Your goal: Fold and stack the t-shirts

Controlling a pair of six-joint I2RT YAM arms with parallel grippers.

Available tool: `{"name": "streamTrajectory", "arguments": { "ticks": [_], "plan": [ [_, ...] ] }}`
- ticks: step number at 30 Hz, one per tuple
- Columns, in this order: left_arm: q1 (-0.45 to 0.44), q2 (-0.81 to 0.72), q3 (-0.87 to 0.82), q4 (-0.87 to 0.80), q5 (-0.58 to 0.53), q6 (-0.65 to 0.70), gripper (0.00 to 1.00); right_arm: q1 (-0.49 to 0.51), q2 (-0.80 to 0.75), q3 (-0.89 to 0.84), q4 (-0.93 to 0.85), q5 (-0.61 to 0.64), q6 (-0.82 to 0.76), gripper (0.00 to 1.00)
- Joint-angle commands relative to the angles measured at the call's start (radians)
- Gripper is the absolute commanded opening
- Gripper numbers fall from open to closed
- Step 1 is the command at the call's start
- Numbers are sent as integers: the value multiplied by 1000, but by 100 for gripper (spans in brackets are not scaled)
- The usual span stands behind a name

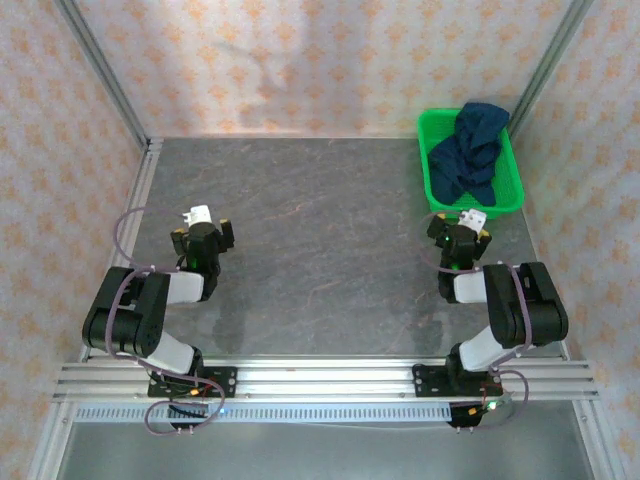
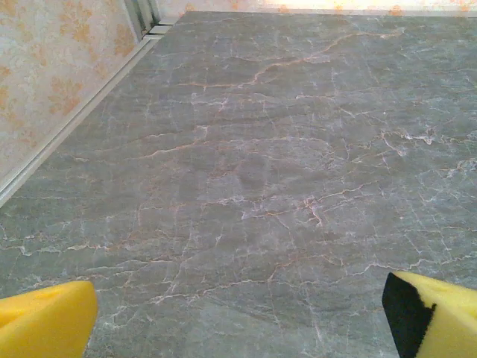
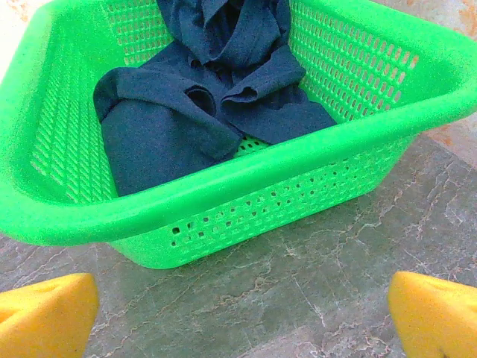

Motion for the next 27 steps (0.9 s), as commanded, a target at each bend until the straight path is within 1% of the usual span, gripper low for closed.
{"name": "streamTrajectory", "arguments": {
  "ticks": [1, 27],
  "plan": [
    [-5, -17, 5, 40, -39, 1, 100, 3, 5, 15, -8, -1, -11, 99],
    [-6, -25, 4, 44, -31, 11, 100, 4, -9, 10, -1, -11, -18, 99]
  ]
}}
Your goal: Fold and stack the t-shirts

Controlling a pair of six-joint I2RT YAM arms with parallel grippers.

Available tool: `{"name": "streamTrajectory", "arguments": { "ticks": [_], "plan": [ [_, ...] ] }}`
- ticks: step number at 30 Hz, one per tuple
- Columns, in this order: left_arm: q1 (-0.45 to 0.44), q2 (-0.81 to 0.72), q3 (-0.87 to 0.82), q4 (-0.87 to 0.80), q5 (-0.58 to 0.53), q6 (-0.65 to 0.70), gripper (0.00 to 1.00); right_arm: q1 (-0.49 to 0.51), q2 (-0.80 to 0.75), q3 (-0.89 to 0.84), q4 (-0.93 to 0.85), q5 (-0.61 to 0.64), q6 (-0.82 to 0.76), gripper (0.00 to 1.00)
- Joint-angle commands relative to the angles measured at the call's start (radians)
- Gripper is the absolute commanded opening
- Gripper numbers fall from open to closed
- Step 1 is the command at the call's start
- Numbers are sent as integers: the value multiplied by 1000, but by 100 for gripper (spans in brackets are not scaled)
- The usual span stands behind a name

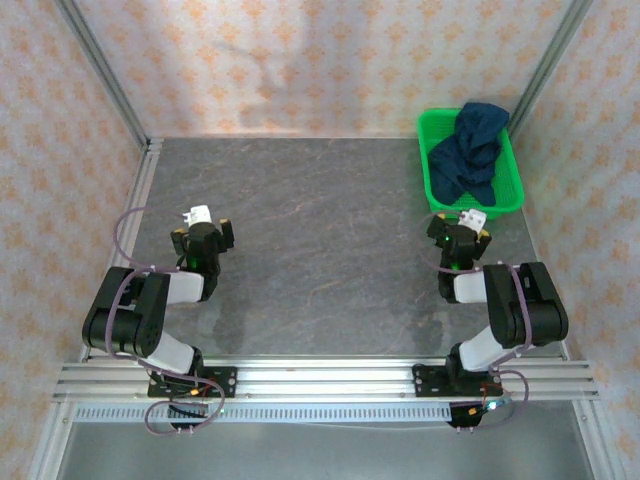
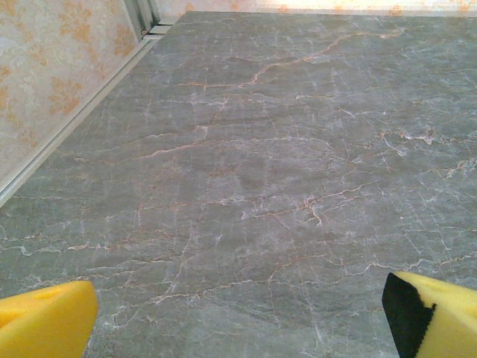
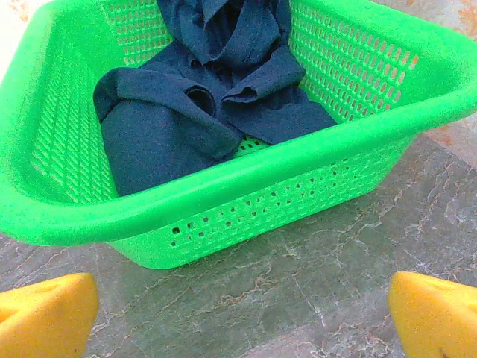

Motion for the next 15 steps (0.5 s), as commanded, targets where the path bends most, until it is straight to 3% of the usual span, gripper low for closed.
{"name": "streamTrajectory", "arguments": {
  "ticks": [1, 3, 5, 7, 11, 15],
  "plan": [
    [-11, -67, 32, -41, -24, 17, 100, 15, -58, 17, -61, -23, -37, 99],
    [-22, -163, 94, -213, -34, 29, 100, 54, -204, 77, -320, 7, -36, 99],
    [-24, -297, 109, -324, -20, -6, 100, 64, -330, 182, -680, -27, 58, 99],
    [-28, -416, 154, -499, 34, -58, 100, 88, -418, 259, -922, -53, 139, 99],
    [-59, -565, 324, -900, 69, -232, 100, 152, -586, 330, -1187, -184, 275, 99],
    [-78, -575, 497, -1209, 183, -398, 100, 167, -648, 443, -1393, -322, 407, 99]
  ]
}}
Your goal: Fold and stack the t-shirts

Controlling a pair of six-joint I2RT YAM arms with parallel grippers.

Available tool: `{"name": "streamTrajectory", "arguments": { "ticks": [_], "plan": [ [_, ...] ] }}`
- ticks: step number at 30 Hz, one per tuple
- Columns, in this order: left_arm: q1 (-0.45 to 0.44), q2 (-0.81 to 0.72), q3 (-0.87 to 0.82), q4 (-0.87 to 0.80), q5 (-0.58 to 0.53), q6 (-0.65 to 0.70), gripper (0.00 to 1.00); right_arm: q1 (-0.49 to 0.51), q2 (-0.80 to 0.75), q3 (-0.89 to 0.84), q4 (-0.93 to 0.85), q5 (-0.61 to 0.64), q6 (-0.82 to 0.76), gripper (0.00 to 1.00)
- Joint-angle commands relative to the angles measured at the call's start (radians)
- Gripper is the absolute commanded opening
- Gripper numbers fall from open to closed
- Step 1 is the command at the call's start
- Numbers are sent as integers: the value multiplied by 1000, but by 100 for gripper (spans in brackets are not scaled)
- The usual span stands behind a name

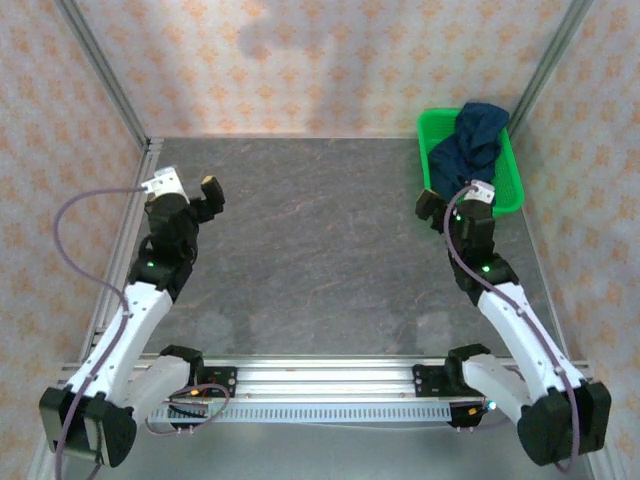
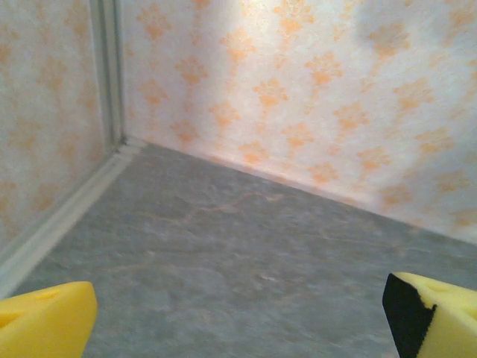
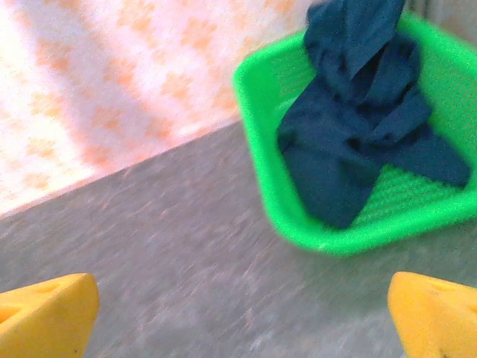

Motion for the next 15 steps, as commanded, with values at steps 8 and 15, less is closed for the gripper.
{"name": "streamTrajectory", "arguments": {
  "ticks": [8, 15],
  "plan": [
    [-182, 202, 388, -601, 157, -184, 100, -178, 374, 600, -686, -311, 141, 99],
    [-370, 421, 692, -636, 156, -105, 100, -368, 885, 1060, -849, -386, 102, 98]
  ]
}}
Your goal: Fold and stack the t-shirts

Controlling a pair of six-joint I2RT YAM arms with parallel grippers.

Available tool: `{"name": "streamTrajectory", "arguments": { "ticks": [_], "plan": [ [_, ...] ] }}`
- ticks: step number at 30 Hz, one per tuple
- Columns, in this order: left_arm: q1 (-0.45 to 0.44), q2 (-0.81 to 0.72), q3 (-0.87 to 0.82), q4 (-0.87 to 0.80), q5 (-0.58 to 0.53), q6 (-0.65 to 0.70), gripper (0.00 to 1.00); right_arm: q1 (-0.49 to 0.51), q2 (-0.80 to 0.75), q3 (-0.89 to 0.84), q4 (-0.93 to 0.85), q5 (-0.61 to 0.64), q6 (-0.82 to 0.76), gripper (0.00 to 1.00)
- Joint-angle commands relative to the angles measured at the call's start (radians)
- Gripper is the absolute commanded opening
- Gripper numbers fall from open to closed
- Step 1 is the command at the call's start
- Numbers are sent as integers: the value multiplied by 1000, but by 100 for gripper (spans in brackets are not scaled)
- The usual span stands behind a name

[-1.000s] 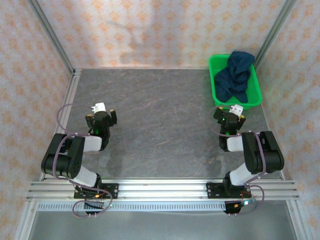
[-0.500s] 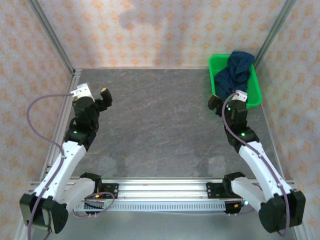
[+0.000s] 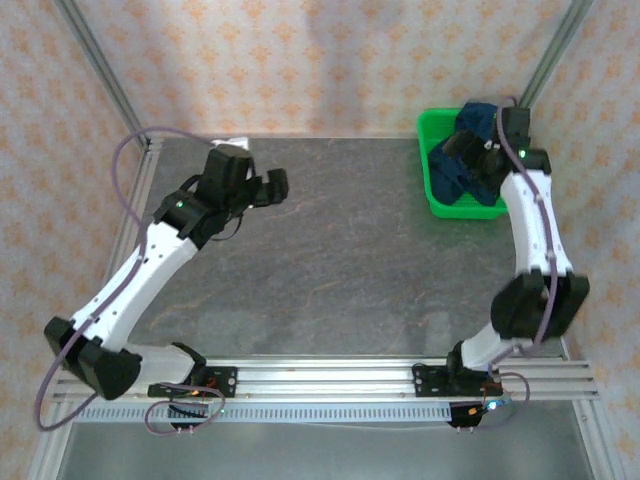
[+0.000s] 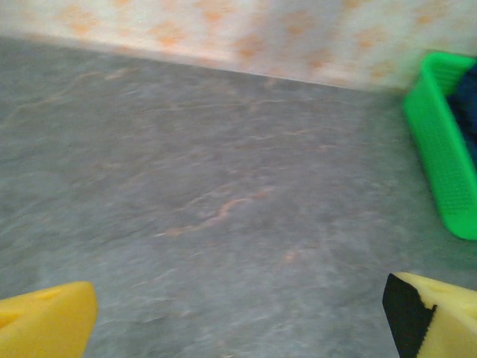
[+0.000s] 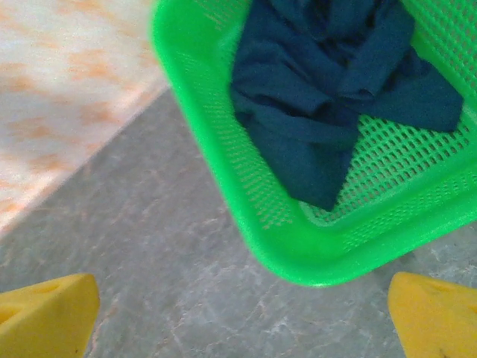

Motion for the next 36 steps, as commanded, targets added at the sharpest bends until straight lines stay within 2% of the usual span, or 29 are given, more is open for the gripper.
{"name": "streamTrajectory", "arguments": {
  "ticks": [1, 5, 10, 17, 20, 22, 25, 26, 29, 36],
  "plan": [
    [-38, 38, 88, -55, 46, 28, 100, -48, 196, 172, -189, -73, 3, 97],
    [-77, 45, 97, -46, 74, 13, 100, -69, 365, 301, -151, -86, 65, 95],
    [-86, -25, 11, -69, 110, -18, 100, -77, 541, 409, -128, -98, 110, 89],
    [-85, -161, -117, -137, 35, -64, 100, -77, 697, 480, -46, -118, 181, 83],
    [-85, -198, -144, -164, 15, -87, 100, -76, 754, 520, -47, -120, 213, 73],
    [-85, -219, -159, -179, -12, -102, 100, -76, 771, 522, -11, -119, 238, 57],
    [-85, -245, -180, -187, -36, -113, 100, -76, 772, 527, 43, -117, 280, 10],
    [-85, -251, -186, -186, -43, -115, 100, -75, 766, 536, 55, -112, 287, 0],
    [-85, -264, -200, -183, -62, -115, 100, -71, 679, 506, 161, -120, 307, 0],
    [-84, -255, -204, -131, -87, -115, 100, -44, 326, 270, 534, -125, 356, 0]
  ]
}}
